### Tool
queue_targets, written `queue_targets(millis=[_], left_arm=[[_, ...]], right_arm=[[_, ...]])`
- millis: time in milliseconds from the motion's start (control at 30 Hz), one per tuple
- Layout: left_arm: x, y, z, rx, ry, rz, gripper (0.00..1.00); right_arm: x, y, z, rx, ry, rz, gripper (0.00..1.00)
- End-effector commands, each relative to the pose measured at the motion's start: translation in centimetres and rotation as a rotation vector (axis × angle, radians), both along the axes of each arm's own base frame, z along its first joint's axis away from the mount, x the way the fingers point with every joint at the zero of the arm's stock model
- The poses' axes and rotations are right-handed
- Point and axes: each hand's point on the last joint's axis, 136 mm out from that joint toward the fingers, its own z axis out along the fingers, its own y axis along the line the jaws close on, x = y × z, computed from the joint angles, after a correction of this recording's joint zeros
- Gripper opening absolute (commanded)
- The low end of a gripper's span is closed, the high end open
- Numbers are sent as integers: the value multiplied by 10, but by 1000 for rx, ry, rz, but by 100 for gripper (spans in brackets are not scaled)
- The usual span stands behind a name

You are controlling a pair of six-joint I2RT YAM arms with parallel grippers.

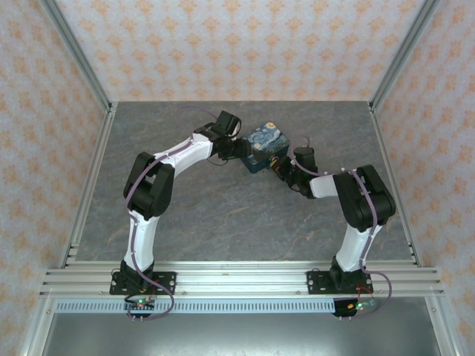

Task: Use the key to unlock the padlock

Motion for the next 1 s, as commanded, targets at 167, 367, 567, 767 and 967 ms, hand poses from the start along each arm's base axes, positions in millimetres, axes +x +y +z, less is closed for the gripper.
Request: queue_targets(millis=[167,367,567,767,967], left_arm=[[-49,36,-72,201,252,-14,56],[-50,37,-74,207,261,-17,55],[-51,38,-79,217,274,-21,54],[-52,38,-81,224,285,-26,53],[-52,36,-81,221,289,-33,51]], right_arm=[[-19,-27,-29,-136,114,-24,0],[-8,-31,-24,17,59,-71,0],[11,-41,-15,171,19,-139,0],[29,-47,8,247,-48,-140,0],[28,-51,4,174,64,-36,0]])
